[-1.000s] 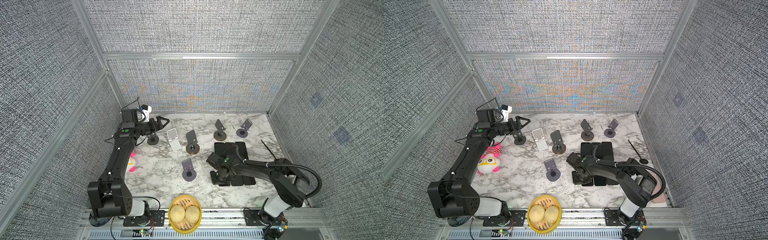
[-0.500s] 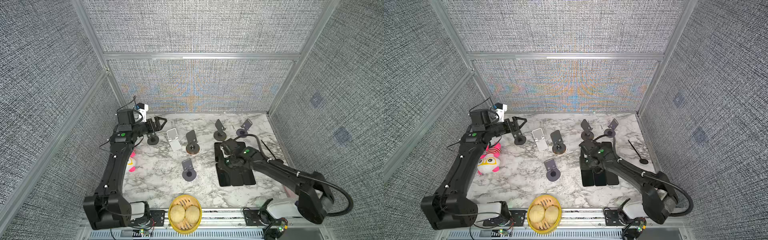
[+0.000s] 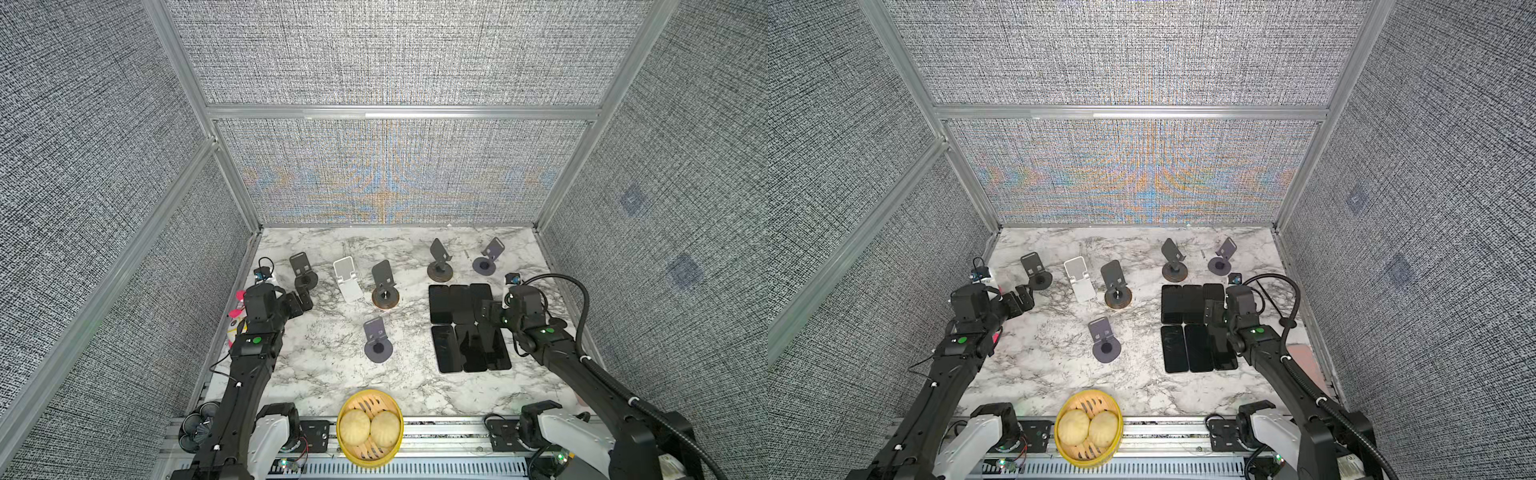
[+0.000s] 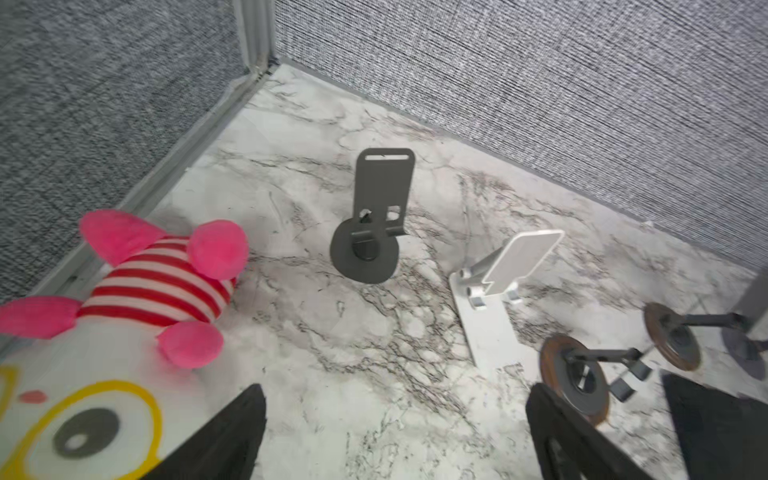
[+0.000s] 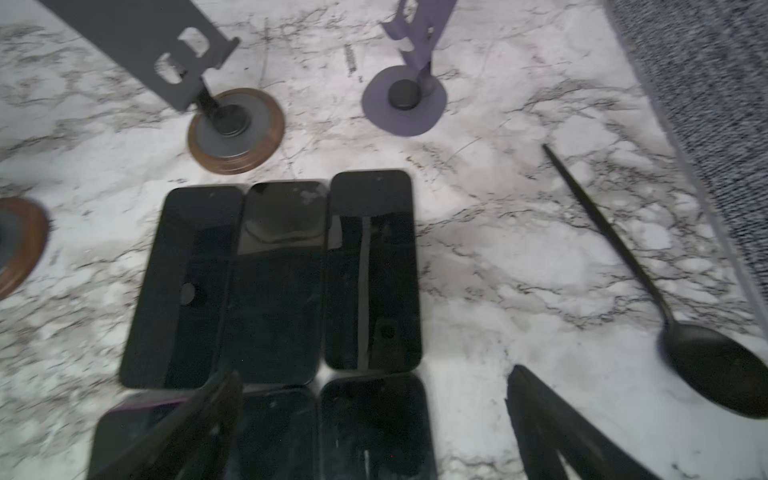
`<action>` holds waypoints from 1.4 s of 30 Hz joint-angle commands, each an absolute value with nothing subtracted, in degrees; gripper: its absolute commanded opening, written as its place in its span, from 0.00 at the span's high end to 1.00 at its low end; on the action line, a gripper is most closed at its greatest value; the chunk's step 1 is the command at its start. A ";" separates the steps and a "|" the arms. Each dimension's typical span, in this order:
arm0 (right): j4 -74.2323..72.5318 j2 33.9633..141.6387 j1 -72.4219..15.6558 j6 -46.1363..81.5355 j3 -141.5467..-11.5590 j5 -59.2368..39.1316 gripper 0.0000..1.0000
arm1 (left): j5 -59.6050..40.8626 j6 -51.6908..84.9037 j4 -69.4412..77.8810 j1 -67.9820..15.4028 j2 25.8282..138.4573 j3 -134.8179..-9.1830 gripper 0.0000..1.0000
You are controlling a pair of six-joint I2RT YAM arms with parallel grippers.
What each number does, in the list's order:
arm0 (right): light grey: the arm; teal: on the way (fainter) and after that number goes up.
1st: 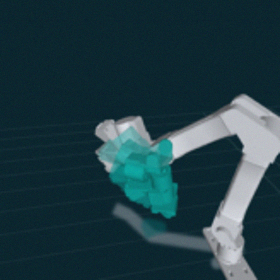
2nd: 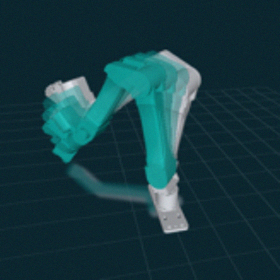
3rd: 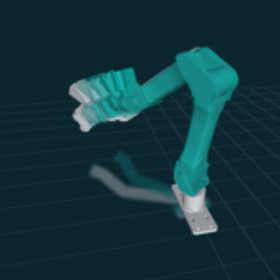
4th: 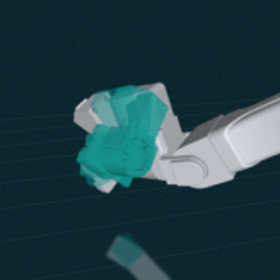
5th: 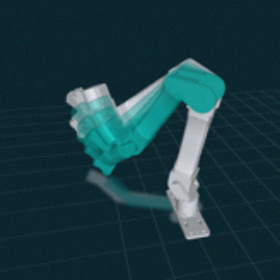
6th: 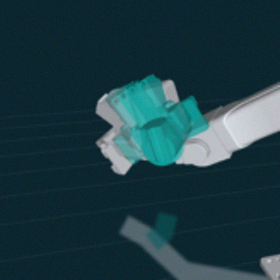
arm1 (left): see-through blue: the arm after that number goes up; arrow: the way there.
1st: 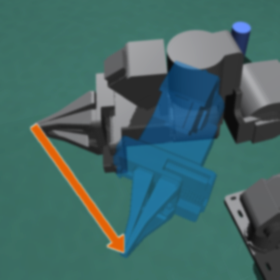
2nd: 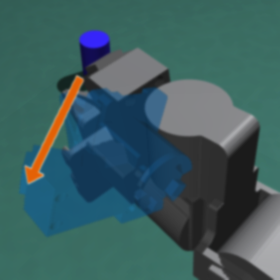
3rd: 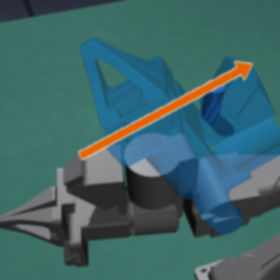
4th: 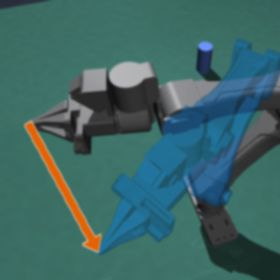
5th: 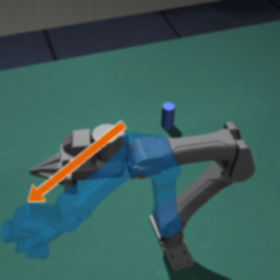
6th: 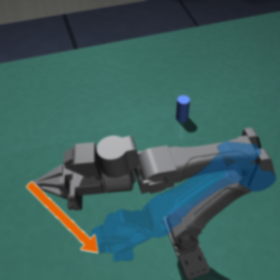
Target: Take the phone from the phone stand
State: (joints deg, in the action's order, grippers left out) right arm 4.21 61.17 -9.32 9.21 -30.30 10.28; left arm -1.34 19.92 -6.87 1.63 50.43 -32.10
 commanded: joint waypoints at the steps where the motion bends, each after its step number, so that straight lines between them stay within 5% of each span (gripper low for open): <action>1: -7.00 62.75 -8.26 5.17 -28.12 13.62 0.01 | 7.66 16.13 4.50 1.43 50.31 -28.23 0.01; 26: -42.46 75.87 -8.08 -3.42 -19.56 15.33 0.01 | 9.58 4.38 39.58 1.42 81.68 -25.31 0.01; 34: -60.46 89.46 -7.91 -4.14 -18.05 14.67 0.01 | 7.56 2.32 48.91 0.26 84.12 -21.27 0.01; 38: -53.46 87.60 -7.82 -3.09 -19.95 15.23 0.01 | 7.58 1.86 59.47 0.12 88.77 -18.44 0.01; 42: -52.40 88.28 -6.82 -2.07 -21.17 15.06 0.01 | 7.80 3.07 53.07 0.16 86.44 -19.83 0.01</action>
State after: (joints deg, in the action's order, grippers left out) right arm -52.45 88.58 -7.49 -3.46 -20.21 14.59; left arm 7.64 3.01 50.22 0.14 87.07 -19.33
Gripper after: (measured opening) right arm 0.989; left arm 0.986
